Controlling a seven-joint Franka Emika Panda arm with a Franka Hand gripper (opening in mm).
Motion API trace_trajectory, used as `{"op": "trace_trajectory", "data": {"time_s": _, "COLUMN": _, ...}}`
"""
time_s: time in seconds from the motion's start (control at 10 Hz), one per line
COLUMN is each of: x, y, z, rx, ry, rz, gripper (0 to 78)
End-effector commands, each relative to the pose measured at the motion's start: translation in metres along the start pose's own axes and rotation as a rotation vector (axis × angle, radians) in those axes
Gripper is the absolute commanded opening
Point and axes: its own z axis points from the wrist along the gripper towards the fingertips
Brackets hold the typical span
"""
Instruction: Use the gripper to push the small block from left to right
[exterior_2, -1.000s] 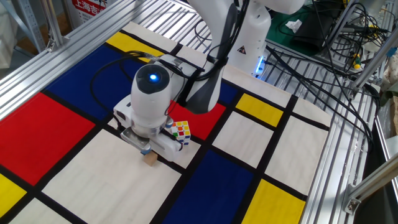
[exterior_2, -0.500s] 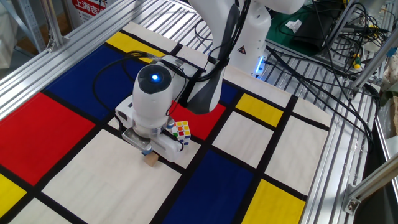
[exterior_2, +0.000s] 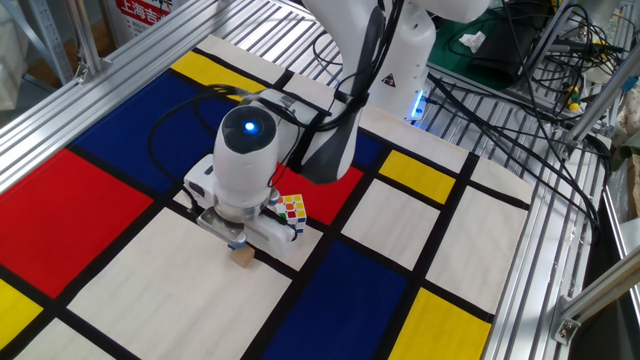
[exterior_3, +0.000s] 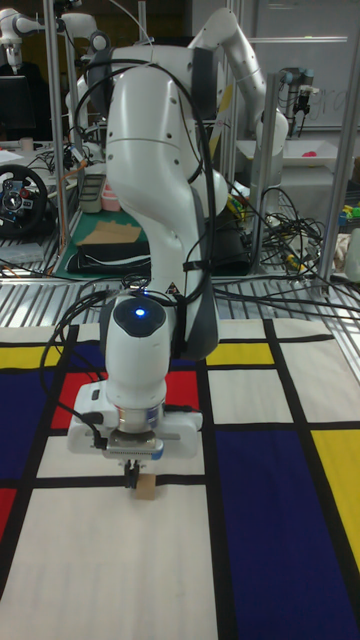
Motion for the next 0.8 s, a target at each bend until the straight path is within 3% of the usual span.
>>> {"op": "trace_trajectory", "data": {"time_s": 0.1, "x": -0.001, "y": -0.0004, "z": -0.0011, "rx": -0.017, "ry": 0.017, "rz": 0.012, "gripper": 0.0}}
{"op": "trace_trajectory", "data": {"time_s": 0.2, "x": -0.001, "y": -0.0004, "z": -0.0011, "rx": -0.067, "ry": 0.05, "rz": 0.022, "gripper": 0.0}}
{"op": "trace_trajectory", "data": {"time_s": 0.6, "x": -0.0015, "y": 0.0012, "z": -0.0013, "rx": -0.114, "ry": 0.08, "rz": 0.009, "gripper": 0.0}}
{"op": "trace_trajectory", "data": {"time_s": 0.8, "x": -0.0028, "y": 0.007, "z": -0.0029, "rx": -0.112, "ry": 0.08, "rz": 0.013, "gripper": 0.0}}
